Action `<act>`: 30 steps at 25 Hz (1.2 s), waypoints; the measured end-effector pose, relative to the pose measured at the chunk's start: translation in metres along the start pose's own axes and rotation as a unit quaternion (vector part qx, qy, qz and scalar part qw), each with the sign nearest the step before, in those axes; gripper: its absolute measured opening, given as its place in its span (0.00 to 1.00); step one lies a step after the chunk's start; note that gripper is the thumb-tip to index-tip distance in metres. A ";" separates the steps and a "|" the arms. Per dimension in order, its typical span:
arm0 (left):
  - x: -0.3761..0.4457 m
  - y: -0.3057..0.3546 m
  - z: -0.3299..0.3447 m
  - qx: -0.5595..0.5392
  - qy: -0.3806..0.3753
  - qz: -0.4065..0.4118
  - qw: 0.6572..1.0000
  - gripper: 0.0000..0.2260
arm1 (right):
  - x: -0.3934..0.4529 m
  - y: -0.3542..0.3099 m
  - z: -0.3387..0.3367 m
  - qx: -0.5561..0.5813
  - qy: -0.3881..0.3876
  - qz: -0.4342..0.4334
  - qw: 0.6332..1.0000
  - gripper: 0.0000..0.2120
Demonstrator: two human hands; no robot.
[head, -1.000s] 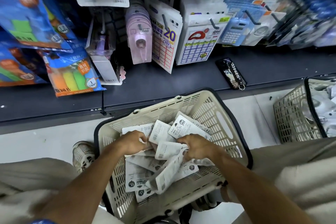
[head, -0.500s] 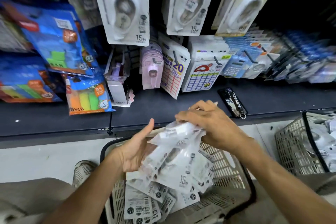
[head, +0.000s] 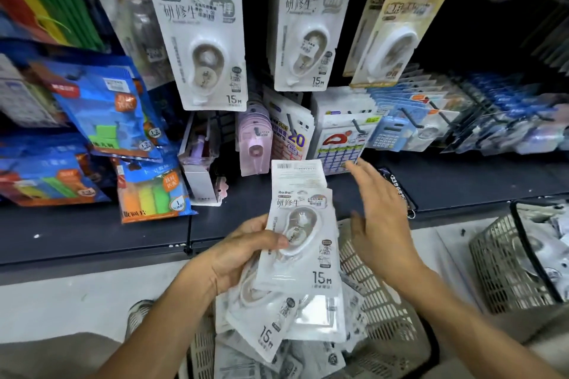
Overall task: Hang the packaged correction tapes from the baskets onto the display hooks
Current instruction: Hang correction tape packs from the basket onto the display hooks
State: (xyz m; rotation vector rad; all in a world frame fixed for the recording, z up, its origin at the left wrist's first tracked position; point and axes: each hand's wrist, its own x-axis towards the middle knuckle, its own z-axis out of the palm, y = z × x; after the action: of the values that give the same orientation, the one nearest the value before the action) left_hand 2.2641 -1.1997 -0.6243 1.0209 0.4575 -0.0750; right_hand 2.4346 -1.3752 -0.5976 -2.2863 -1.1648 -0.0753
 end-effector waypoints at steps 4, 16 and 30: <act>-0.004 0.008 0.011 0.096 -0.001 -0.033 0.995 0.29 | 0.001 -0.003 -0.010 0.529 -0.202 0.429 0.704 0.15; -0.015 0.025 0.012 0.094 0.002 -0.072 0.993 0.27 | 0.028 0.003 -0.037 0.528 0.109 0.221 0.813 0.08; -0.012 0.034 0.024 0.036 0.217 0.021 0.975 0.08 | 0.002 -0.019 -0.012 0.389 -0.118 0.142 0.902 0.15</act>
State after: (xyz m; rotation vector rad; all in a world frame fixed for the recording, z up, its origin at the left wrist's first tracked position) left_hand 2.2707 -1.2035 -0.5816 1.1204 0.8362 0.1748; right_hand 2.4244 -1.3711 -0.5781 -1.7239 -0.7495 0.6767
